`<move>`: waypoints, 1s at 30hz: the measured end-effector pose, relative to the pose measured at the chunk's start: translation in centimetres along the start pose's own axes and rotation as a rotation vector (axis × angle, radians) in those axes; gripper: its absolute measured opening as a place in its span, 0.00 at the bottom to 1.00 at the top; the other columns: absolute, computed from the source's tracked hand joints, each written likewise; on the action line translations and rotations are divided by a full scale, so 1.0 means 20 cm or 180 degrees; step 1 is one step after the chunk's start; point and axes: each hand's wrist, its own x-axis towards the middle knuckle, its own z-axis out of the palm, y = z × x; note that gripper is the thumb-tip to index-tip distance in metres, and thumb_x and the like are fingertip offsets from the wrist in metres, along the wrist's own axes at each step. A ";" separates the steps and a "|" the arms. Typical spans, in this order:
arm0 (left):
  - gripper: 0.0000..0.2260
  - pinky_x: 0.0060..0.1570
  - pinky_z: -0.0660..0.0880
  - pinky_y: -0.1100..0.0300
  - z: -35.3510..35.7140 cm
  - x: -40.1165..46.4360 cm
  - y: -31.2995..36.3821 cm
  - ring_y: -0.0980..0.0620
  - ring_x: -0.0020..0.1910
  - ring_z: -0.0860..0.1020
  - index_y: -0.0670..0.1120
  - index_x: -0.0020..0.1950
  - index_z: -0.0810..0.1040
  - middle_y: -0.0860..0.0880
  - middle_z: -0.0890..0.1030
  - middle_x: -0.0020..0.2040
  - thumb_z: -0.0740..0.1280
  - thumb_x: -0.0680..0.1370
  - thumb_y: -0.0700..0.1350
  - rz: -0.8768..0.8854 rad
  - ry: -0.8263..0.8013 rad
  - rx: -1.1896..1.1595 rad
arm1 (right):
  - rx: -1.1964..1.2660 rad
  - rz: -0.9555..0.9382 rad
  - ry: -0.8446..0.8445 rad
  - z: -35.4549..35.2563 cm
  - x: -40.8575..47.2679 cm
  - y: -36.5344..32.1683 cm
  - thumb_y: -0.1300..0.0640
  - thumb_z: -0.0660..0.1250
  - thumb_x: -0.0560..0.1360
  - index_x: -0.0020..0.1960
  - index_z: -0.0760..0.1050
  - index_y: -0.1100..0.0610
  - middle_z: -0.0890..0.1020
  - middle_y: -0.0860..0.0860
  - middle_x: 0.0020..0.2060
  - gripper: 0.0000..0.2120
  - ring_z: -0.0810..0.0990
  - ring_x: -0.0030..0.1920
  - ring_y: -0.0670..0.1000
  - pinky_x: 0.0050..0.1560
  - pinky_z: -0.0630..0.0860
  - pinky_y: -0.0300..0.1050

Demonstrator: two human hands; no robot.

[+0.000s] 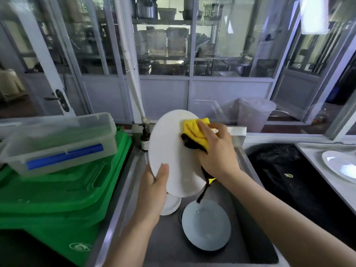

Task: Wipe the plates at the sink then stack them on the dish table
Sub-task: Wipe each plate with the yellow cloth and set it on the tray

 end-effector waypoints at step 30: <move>0.19 0.39 0.81 0.53 -0.21 0.01 0.05 0.46 0.50 0.84 0.48 0.52 0.85 0.43 0.85 0.52 0.66 0.70 0.59 -0.0886 -0.0357 -0.1970 | -0.0731 -0.2331 -0.1191 -0.04 -0.18 -0.32 0.44 0.57 0.76 0.60 0.77 0.37 0.72 0.47 0.68 0.16 0.73 0.59 0.59 0.48 0.74 0.51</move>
